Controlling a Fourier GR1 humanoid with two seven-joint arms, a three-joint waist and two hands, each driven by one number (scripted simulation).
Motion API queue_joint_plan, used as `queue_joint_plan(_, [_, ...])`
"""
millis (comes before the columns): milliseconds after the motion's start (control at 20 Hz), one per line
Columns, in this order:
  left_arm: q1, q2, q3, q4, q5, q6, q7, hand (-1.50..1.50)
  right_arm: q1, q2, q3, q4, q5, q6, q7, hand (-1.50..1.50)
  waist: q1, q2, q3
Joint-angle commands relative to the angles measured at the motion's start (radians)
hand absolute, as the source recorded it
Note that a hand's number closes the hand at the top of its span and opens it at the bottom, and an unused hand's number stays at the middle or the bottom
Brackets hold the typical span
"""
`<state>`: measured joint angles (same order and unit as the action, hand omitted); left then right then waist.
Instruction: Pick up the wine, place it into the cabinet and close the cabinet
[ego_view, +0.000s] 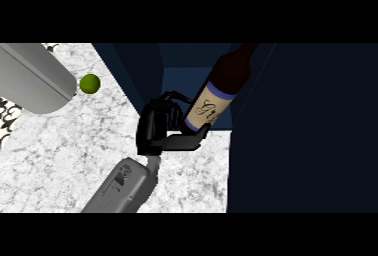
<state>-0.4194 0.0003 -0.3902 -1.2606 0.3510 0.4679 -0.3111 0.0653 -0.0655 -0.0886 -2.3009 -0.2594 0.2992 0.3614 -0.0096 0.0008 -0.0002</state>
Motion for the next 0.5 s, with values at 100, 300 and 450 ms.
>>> queue_joint_plan(100, [-0.118,0.0,-0.025,0.202,0.129,0.041,-0.11,1.5,0.032,0.017,0.014,0.009,0.016,0.02,-0.049,-1.5,-0.004,0.001,0.0])
queue_joint_plan(300, [-0.061,0.0,-0.078,0.179,0.153,0.067,-0.11,1.5,-0.004,0.019,0.027,0.03,0.038,0.0,-0.03,-1.5,0.001,0.0,0.0])
queue_joint_plan(450, [-0.03,0.0,-0.066,0.225,0.178,0.047,-0.161,1.5,0.058,0.023,0.035,0.011,0.044,0.033,-0.069,-1.5,-0.002,0.0,0.0])
